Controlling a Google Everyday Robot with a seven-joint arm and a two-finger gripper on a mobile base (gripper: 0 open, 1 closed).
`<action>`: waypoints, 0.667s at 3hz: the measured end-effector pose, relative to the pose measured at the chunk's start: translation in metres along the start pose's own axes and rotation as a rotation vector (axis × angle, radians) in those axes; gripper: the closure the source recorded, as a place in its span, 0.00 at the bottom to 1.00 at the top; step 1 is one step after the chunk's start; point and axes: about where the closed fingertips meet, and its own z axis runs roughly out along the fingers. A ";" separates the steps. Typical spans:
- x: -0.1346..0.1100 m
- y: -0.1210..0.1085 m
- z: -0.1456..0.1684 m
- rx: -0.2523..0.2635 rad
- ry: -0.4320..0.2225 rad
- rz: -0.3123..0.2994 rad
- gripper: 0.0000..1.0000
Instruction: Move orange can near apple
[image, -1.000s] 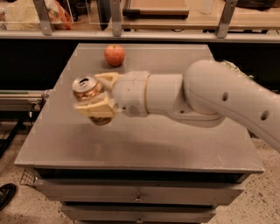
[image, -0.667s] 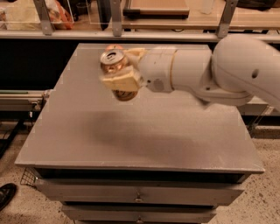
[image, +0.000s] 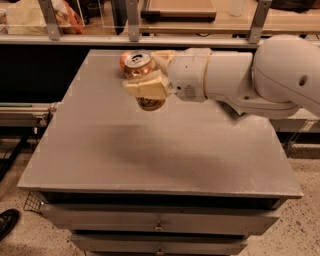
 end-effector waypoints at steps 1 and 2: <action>-0.005 -0.021 0.004 0.040 -0.049 -0.008 1.00; -0.004 -0.065 0.010 0.107 -0.116 0.003 1.00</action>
Offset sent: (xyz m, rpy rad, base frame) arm 0.1188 -0.0371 0.0268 0.2192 -0.1117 -0.1438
